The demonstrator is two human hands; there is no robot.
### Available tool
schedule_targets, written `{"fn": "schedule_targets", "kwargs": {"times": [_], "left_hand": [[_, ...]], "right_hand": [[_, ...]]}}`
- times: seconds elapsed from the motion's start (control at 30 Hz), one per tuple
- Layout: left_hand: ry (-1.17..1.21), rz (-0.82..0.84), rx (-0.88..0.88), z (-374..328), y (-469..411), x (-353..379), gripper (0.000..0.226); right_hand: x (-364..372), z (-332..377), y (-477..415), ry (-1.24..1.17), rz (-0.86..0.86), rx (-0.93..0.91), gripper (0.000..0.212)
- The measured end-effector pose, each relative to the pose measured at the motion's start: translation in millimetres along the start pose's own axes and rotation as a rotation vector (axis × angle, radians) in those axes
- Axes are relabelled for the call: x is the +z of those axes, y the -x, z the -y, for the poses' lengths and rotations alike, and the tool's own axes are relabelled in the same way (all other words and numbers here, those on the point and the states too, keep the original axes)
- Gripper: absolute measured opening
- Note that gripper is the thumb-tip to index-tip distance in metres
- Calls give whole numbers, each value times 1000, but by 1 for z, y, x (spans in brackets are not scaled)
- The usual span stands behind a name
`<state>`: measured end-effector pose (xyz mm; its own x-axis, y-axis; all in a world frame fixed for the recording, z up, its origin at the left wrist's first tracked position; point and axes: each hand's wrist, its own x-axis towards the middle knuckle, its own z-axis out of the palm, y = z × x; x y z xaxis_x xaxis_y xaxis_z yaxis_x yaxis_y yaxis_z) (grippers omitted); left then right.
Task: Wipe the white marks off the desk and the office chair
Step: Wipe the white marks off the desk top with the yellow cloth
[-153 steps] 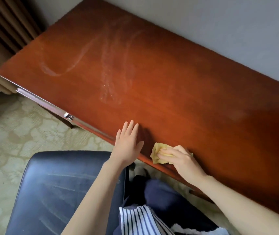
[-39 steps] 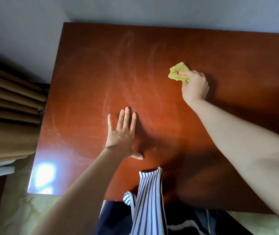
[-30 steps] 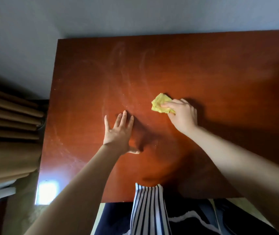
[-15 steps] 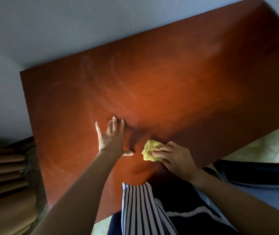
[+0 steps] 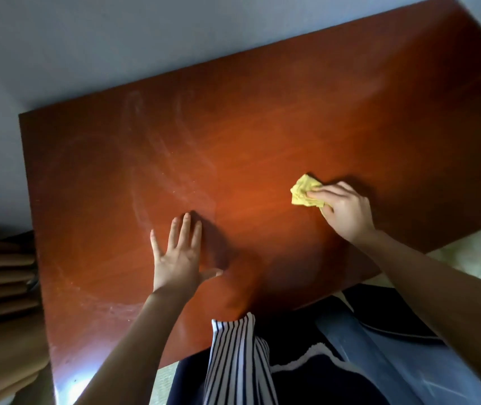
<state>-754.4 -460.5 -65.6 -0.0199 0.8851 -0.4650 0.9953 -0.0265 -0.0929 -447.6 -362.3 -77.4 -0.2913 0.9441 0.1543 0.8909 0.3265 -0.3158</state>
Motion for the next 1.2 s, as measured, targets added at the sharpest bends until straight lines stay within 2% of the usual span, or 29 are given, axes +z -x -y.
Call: {"fn": "schedule_targets", "kwargs": {"times": [0.23,0.33,0.57,0.77,0.83,1.03,1.2], "left_hand": [[38,-4,57,-4,34,12,108],[62,9,86,1,40,17,107],[-1,55,201,15,46,22,108],[-128,74,329,35,45,23,111],[-133,67,350,38,45,23,111],[-157,60,379,35,37,18,114],[-154,77,359,29,25,15,124]], "right_hand": [[21,21,-63,62,17,292,39],[33,44,-75,108,62,341,38],[50,114,-40,62,165,144,40],[56,186,41,-1,45,201,35],[59,200,61,-25,62,211,38],[61,211,110,-92,74,203,35],[48,183,148,-116,25,-45,39]]}}
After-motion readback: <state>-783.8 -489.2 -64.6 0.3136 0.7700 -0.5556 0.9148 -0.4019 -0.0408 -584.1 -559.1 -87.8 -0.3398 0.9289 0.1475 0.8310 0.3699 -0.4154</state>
